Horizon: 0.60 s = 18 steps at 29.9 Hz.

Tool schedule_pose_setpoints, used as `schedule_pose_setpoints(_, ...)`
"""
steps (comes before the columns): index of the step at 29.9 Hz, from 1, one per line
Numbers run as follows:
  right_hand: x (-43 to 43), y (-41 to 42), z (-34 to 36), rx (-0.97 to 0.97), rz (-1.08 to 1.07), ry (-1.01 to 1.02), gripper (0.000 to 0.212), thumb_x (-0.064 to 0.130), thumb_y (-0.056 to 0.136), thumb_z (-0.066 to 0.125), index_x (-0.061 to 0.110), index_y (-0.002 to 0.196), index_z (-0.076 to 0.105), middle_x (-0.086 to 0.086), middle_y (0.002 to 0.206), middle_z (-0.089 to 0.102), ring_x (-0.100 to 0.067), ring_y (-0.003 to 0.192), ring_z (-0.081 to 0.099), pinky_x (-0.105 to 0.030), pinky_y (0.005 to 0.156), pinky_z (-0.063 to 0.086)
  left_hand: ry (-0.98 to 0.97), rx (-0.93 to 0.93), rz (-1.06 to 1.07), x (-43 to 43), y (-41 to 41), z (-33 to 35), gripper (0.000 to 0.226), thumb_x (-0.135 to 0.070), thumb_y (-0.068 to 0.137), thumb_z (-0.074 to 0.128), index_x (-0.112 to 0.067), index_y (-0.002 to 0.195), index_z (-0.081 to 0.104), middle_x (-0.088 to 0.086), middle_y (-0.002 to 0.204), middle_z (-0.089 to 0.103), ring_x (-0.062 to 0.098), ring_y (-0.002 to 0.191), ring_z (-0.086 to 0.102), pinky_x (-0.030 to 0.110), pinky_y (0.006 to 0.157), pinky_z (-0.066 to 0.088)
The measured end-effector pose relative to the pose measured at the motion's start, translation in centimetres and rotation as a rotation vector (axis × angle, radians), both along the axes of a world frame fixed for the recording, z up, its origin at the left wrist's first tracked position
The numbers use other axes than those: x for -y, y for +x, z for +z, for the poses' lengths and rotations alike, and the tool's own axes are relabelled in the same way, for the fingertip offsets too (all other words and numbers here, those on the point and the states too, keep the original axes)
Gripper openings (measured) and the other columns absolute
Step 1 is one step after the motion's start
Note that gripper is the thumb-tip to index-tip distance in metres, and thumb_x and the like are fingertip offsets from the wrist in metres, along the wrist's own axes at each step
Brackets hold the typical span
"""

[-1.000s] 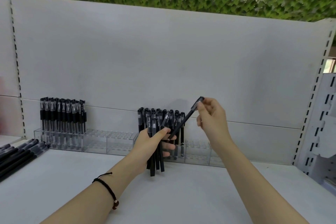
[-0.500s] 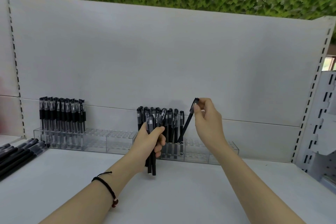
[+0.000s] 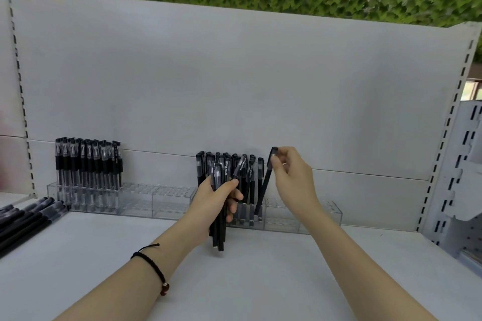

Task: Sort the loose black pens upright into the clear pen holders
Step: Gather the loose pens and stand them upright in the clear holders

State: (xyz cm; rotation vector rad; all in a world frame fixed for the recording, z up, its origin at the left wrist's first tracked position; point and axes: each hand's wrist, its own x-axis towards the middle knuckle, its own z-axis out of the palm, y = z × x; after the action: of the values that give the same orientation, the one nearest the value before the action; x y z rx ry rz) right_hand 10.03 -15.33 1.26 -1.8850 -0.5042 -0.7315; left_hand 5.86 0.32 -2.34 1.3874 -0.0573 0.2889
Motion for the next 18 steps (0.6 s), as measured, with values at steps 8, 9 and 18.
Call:
schedule_pose_setpoints(8,0.3,-0.3,0.7,0.103,-0.063,0.073,0.017,0.018,0.100,0.046,0.015,0.115,0.055,0.007,0.097,0.062,-0.012,0.084,0.057,-0.028,0.076,0.044,0.011,0.001,-0.029,0.2,-0.3,0.1,0.019,-0.018,0.096,0.057,-0.004,0.107,0.049,0.002,0.065,0.062,0.016,0.048,0.045,0.026,0.041,0.037)
schedule_pose_setpoints(9,0.3,-0.2,0.5,0.093,-0.060,0.032,0.017,0.018,0.100,0.047,0.014,0.114,0.055,0.007,0.096,0.062,-0.013,0.085,0.058,-0.029,0.077,0.045,0.016,0.003,-0.029,0.2,-0.3,0.1,0.019,-0.018,0.096,0.057,-0.004,0.107,0.049,0.002,0.065,0.062,0.016,0.048,0.046,0.026,0.041,0.037)
schedule_pose_setpoints(18,0.6,0.3,-0.3,-0.122,-0.151,-0.225,0.016,0.043,0.085,0.060,0.027,0.084,0.062,0.013,0.083,0.064,-0.006,0.080,0.058,-0.033,0.073,0.049,-0.010,0.039,-0.067,-0.1,-0.5,0.0,0.016,-0.019,0.092,0.064,-0.009,0.103,0.058,0.008,0.086,0.074,0.016,0.062,0.065,0.026,0.052,0.052)
